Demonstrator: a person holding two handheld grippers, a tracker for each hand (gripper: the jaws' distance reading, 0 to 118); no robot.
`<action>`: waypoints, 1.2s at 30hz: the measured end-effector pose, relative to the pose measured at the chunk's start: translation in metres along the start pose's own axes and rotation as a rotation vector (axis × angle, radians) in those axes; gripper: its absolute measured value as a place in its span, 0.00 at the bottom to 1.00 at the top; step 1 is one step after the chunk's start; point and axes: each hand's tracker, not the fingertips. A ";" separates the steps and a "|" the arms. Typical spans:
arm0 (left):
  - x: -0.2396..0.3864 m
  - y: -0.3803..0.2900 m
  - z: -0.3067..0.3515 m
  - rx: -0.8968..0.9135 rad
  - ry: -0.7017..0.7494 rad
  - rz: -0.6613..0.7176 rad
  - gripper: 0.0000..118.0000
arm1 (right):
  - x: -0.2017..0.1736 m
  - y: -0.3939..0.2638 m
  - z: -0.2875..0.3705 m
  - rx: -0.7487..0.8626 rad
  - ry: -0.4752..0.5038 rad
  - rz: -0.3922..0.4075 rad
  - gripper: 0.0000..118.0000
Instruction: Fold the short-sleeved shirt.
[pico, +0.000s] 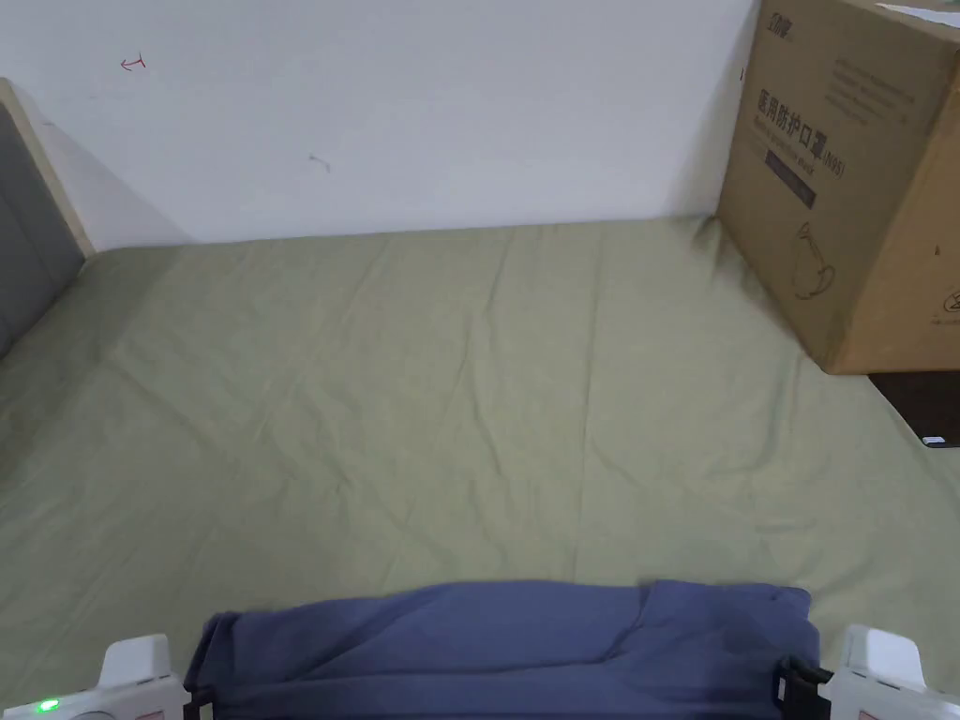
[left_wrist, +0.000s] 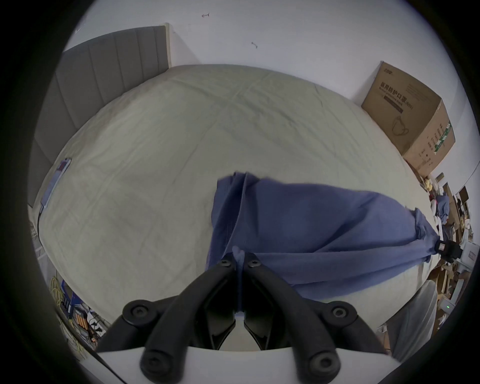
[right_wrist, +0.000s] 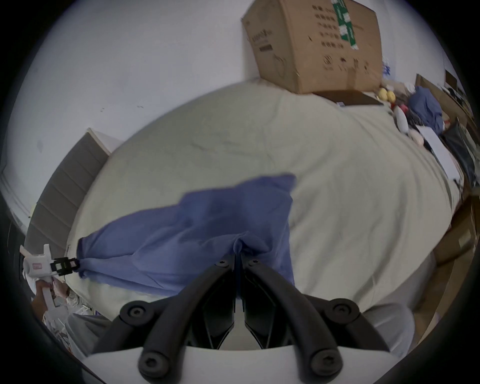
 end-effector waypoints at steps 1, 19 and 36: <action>0.000 -0.006 -0.001 -0.002 0.008 0.002 0.01 | 0.003 -0.004 -0.005 -0.011 -0.004 -0.017 0.01; 0.057 0.048 0.114 0.513 -0.064 -0.017 0.92 | -0.093 0.081 0.113 0.508 -0.057 0.277 0.77; 0.102 0.069 0.150 0.826 -0.052 -0.118 0.00 | -0.159 0.094 0.148 0.765 -0.084 0.376 0.00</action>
